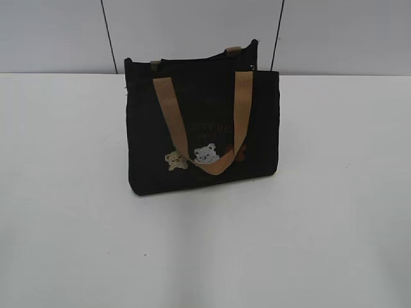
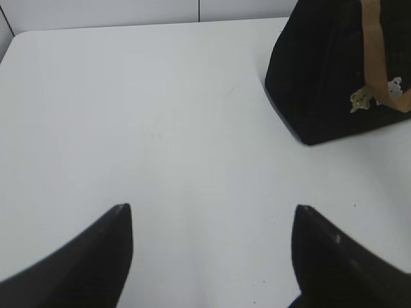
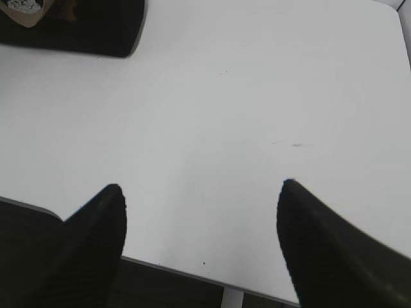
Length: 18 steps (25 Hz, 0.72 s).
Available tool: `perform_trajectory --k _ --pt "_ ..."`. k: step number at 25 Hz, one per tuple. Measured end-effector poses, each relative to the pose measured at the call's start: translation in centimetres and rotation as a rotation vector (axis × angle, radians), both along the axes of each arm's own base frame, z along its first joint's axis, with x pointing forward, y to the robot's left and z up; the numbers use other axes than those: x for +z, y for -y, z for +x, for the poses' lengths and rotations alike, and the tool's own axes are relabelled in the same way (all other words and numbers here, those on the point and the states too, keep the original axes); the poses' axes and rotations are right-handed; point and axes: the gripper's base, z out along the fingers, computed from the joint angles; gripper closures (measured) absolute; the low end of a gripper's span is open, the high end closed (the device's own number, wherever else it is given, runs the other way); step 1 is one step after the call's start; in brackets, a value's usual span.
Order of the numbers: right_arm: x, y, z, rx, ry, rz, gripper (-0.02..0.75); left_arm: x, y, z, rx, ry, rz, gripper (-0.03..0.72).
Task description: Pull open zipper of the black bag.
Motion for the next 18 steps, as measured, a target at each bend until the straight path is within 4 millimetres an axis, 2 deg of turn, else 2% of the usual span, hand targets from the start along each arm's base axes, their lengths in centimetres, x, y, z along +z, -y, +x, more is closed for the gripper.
perform_trajectory --k 10,18 --pt "0.01 0.0 0.01 -0.008 0.001 0.0 0.184 0.01 0.0 -0.01 0.008 0.002 0.0 0.111" --pt "0.01 -0.04 0.06 -0.093 0.002 0.001 0.184 0.02 0.12 0.05 0.108 0.003 0.0 0.111"
